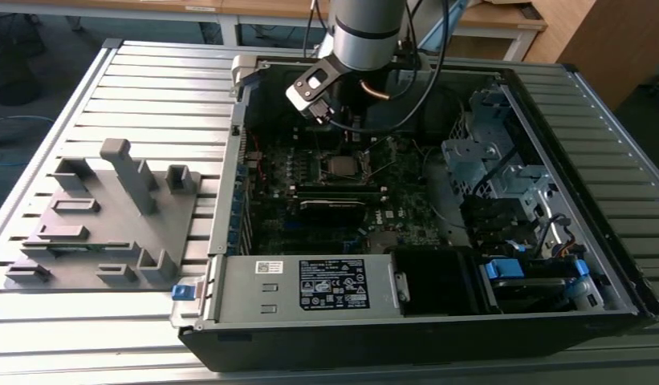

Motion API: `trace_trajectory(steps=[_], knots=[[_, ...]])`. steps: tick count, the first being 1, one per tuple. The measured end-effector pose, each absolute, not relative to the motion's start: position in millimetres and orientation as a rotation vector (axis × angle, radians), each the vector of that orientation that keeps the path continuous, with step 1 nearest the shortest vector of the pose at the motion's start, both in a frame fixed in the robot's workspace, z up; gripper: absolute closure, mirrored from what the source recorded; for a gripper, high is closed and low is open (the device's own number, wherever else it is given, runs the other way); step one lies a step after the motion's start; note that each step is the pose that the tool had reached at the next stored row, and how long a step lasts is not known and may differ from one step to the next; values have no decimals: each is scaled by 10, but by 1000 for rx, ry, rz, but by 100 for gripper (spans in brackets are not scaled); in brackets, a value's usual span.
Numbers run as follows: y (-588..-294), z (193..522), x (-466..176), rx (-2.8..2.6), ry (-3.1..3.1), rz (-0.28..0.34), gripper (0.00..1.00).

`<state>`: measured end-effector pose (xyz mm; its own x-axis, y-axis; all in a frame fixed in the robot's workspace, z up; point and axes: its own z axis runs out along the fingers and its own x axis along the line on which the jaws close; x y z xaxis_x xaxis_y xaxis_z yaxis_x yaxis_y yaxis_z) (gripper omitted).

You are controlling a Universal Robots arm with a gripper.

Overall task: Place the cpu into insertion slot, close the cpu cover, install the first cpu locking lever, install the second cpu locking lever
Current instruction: 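Close the cpu cover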

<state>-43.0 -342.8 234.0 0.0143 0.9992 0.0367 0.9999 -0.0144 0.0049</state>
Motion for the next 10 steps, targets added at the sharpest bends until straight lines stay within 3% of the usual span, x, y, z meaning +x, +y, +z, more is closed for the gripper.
trace_trajectory(steps=[10], knots=[[-3428,2368,-430,-2221,-2190,-46,90]])
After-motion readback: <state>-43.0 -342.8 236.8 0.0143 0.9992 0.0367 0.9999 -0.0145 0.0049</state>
